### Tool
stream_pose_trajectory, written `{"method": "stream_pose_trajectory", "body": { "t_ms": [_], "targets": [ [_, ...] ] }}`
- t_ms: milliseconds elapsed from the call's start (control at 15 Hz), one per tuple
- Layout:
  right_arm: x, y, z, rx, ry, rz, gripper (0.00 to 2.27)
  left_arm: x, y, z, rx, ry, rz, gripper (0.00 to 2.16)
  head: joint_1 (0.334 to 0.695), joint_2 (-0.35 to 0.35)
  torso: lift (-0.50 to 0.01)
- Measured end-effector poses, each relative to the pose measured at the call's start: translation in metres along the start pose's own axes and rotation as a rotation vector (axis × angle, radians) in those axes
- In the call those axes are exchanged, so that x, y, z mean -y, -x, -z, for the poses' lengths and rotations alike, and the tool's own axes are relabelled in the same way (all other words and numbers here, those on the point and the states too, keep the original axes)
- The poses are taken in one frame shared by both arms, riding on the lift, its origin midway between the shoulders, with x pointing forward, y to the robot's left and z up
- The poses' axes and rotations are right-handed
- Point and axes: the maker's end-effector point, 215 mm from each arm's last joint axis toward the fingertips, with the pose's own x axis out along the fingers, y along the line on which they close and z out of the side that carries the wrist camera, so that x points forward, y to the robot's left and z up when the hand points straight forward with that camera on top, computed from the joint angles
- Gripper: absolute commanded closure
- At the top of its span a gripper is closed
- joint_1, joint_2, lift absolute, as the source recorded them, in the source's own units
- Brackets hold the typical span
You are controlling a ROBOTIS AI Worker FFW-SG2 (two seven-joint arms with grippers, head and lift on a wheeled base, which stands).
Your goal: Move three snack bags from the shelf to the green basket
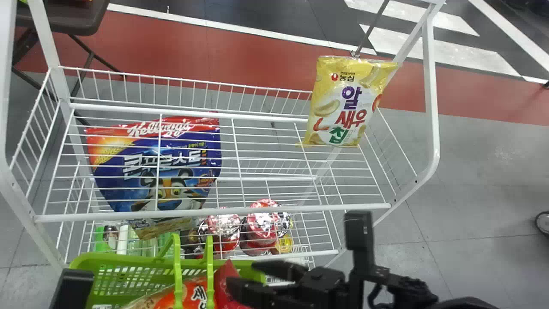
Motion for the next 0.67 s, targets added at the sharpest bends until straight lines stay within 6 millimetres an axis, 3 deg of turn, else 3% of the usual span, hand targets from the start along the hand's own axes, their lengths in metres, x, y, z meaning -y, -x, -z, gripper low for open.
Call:
{"method": "stream_pose_trajectory", "body": {
  "t_ms": [267, 333, 467, 667],
  "targets": [
    [-0.025, 0.042, -0.102, 0.428, 0.331, 0.027, 0.07, -0.001, -0.002, 0.001, -0.004, 0.002, 0.005, 1.82, 0.695, -0.350, -0.047],
    [-0.030, 0.055, -0.119, 0.534, 0.400, 0.063, 0.08, -0.001, -0.004, 0.002, -0.007, 0.003, 0.008, 1.82, 0.695, -0.350, -0.047],
    [-0.028, 0.070, -0.137, 0.674, 0.435, 0.199, 0.08, -0.001, -0.005, 0.003, -0.012, 0.005, 0.014, 1.82, 0.695, -0.350, -0.047],
    [-0.018, 0.072, -0.131, 0.712, 0.335, 0.334, 0.09, -0.002, -0.004, 0.003, -0.013, 0.010, 0.025, 1.82, 0.695, -0.350, -0.047]
  ]
}}
